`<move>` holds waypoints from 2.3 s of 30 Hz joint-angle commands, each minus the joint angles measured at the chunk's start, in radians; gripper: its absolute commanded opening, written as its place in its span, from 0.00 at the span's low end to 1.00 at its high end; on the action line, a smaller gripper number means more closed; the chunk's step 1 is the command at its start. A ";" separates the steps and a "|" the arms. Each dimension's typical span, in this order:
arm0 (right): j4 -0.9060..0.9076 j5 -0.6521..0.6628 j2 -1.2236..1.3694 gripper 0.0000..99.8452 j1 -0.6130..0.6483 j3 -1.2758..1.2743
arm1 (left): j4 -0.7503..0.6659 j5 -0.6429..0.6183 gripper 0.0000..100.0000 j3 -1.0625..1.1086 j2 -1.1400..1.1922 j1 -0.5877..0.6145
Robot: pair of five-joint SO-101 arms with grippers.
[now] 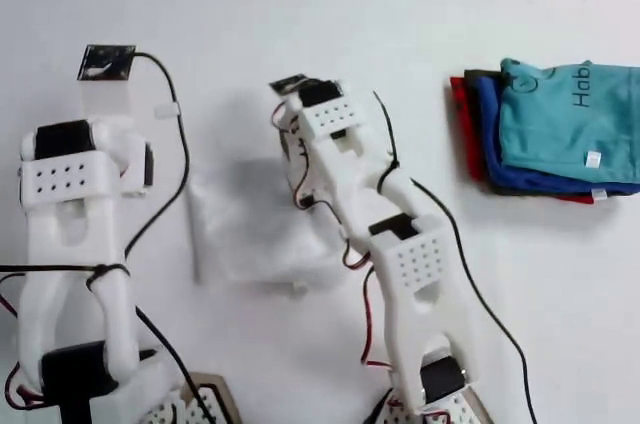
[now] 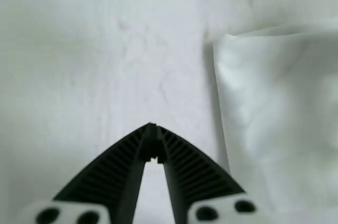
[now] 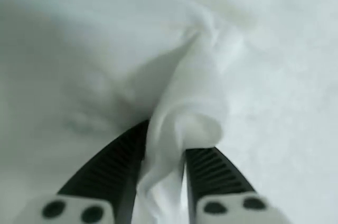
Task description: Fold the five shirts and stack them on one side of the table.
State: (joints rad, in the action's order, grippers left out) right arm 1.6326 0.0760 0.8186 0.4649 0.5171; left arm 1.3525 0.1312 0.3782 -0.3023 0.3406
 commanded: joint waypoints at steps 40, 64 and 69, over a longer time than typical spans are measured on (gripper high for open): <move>-0.027 0.784 -0.143 0.02 -0.921 0.749 | -0.118 0.000 0.03 0.165 -0.041 0.008; -0.309 0.876 0.068 0.02 -0.998 0.891 | -0.114 0.000 0.03 0.166 -0.041 0.008; -0.343 0.878 0.074 0.02 -0.998 0.899 | -0.114 0.000 0.03 0.166 -0.041 0.008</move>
State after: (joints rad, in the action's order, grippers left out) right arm 1.3364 0.9459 0.9045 -0.5217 1.3686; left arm 1.2482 0.1312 0.5501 -0.3053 0.3391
